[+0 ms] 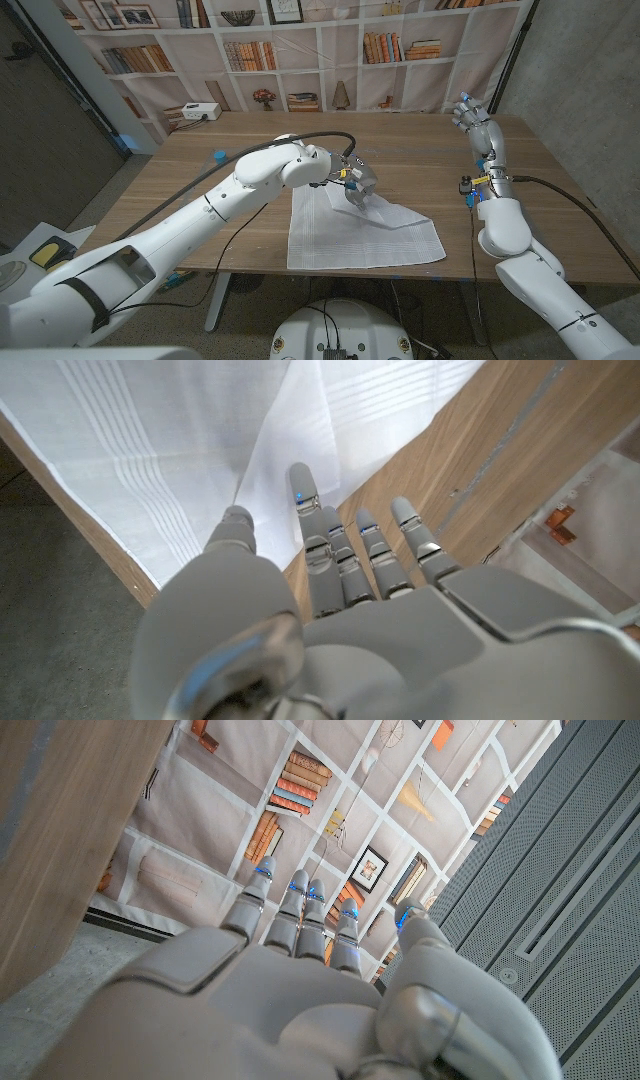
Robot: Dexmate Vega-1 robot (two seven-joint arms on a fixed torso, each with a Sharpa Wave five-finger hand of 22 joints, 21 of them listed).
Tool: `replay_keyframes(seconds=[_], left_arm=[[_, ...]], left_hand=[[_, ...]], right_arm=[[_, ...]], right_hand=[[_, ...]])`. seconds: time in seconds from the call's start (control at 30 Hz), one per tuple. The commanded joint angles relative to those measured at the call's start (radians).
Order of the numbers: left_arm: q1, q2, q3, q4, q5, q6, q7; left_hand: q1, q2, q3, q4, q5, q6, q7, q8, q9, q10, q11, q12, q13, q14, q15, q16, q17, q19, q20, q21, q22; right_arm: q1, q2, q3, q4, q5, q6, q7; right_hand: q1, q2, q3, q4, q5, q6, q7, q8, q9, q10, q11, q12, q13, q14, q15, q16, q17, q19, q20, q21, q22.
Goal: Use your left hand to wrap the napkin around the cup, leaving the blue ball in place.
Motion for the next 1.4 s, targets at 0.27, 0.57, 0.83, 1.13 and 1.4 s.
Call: replay_keyframes(seconds=[0.27, 0.57, 0.83, 1.13, 1.4], left_arm=[[-0.039, 0.008, -0.013, -0.007, -0.185, -0.013, -0.144], [0.001, 0.057, 0.01, -0.13, 0.019, -0.043, -0.114], [0.065, 0.087, 0.006, -0.183, 0.154, -0.079, -0.064], [0.139, 0.12, 0.003, -0.238, 0.309, -0.125, 0.018], [0.218, 0.164, -0.008, -0.307, 0.469, -0.137, 0.098]], left_hand=[[0.038, 0.04, 0.033, -0.03, 0.014, -0.001, -0.044, 0.001, 0.018, 0.014, 0.006, -0.002, 0.001, 0.018, -0.013, -0.002, -0.015, 0.015, 0.003, -0.006, 0.004], [0.111, -0.001, 0.043, -0.106, 0.015, -0.152, -0.134, -0.04, 0.036, -0.052, -0.031, -0.028, 0.008, -0.033, -0.031, -0.023, -0.011, -0.021, -0.015, -0.033, 0.006], [0.123, 0.0, 0.039, -0.125, 0.017, -0.27, -0.193, -0.082, 0.023, -0.181, -0.03, -0.064, 0.02, -0.154, 0.015, -0.053, 0.012, -0.092, -0.001, -0.07, 0.008], [0.124, -0.004, 0.034, -0.13, 0.022, -0.411, -0.249, -0.125, 0.023, -0.255, -0.036, -0.077, 0.028, -0.211, 0.034, -0.059, 0.024, -0.126, 0.007, -0.089, 0.009], [0.112, -0.018, 0.022, -0.129, 0.023, -0.485, -0.245, -0.134, 0.034, -0.35, -0.022, -0.094, 0.035, -0.268, 0.046, -0.064, 0.032, -0.171, 0.025, -0.11, 0.012]], right_arm=[[-0.024, 0.004, 0.005, -0.033, -0.01, -0.009, -0.012], [-0.027, 0.009, 0.003, -0.043, -0.017, -0.013, -0.019], [-0.037, 0.02, -0.002, -0.028, -0.022, 0.011, -0.027], [-0.046, 0.029, -0.007, -0.018, -0.028, 0.033, -0.032], [-0.059, 0.034, -0.009, -0.016, -0.031, 0.041, -0.037]], right_hand=[[-0.012, -0.004, -0.006, 0.003, -0.001, -0.002, -0.003, 0.0, 0.006, 0.002, -0.004, 0.002, 0.006, 0.012, 0.001, 0.003, 0.006, 0.005, -0.005, 0.003, 0.003], [-0.016, -0.004, -0.007, 0.006, -0.001, -0.002, -0.003, 0.0, 0.006, 0.002, -0.007, 0.002, 0.006, 0.012, 0.002, 0.003, 0.007, 0.006, -0.006, 0.003, 0.003], [-0.017, -0.003, -0.008, 0.007, -0.001, -0.002, -0.003, 0.0, 0.006, 0.002, -0.006, 0.002, 0.006, 0.013, 0.001, 0.004, 0.007, 0.006, -0.006, 0.003, 0.003], [-0.017, -0.002, -0.008, 0.007, -0.001, -0.002, -0.002, 0.0, 0.006, 0.002, -0.006, 0.002, 0.006, 0.013, 0.001, 0.004, 0.008, 0.006, -0.005, 0.003, 0.003], [-0.018, -0.002, -0.009, 0.007, -0.001, -0.002, -0.003, 0.0, 0.006, 0.002, -0.008, 0.002, 0.006, 0.012, 0.002, 0.003, 0.008, 0.007, -0.006, 0.003, 0.003]])
